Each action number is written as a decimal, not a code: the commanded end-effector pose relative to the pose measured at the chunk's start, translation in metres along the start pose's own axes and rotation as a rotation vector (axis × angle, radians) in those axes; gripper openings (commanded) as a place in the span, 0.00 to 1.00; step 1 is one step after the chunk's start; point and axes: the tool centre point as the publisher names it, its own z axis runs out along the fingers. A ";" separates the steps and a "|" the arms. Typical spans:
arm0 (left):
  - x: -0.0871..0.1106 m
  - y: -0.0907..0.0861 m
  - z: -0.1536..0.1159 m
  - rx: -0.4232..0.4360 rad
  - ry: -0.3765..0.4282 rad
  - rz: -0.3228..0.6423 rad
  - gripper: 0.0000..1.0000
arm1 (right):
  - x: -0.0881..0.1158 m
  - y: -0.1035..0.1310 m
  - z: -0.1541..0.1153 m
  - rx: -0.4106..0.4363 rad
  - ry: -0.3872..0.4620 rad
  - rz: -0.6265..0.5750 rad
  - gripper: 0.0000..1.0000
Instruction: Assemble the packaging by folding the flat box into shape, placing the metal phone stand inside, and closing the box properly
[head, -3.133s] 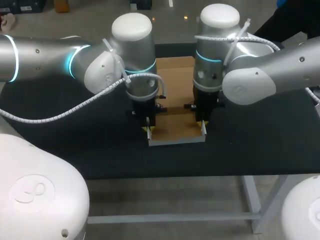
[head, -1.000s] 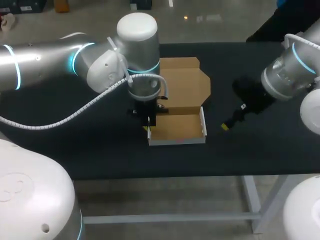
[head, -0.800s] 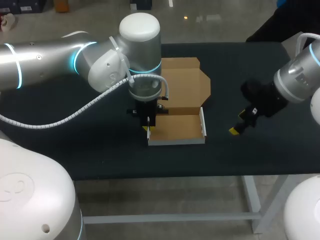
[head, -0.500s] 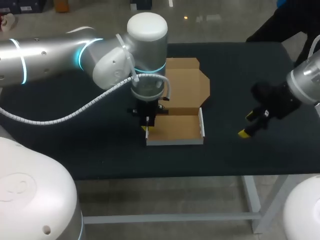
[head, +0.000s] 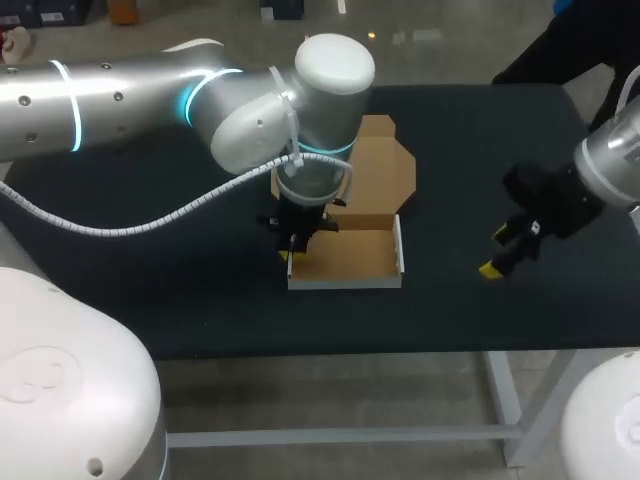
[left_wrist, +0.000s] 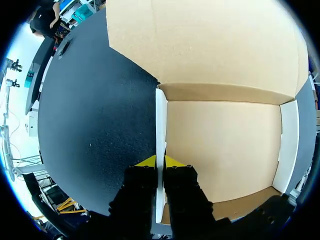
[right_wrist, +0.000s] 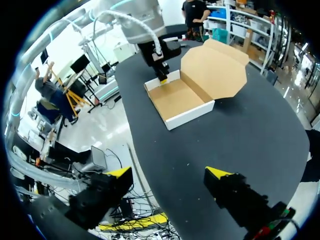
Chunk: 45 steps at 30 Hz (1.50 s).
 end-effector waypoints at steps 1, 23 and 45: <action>0.001 -0.002 0.009 0.009 -0.159 -0.015 0.00 | 0.000 0.000 0.000 0.002 0.002 -0.002 1.00; -0.002 0.000 0.002 0.004 0.006 -0.037 0.01 | -0.001 0.004 0.003 0.012 0.008 0.010 1.00; 0.000 0.007 -0.019 0.055 0.297 -0.003 1.00 | -0.005 0.006 0.010 0.030 0.015 0.033 1.00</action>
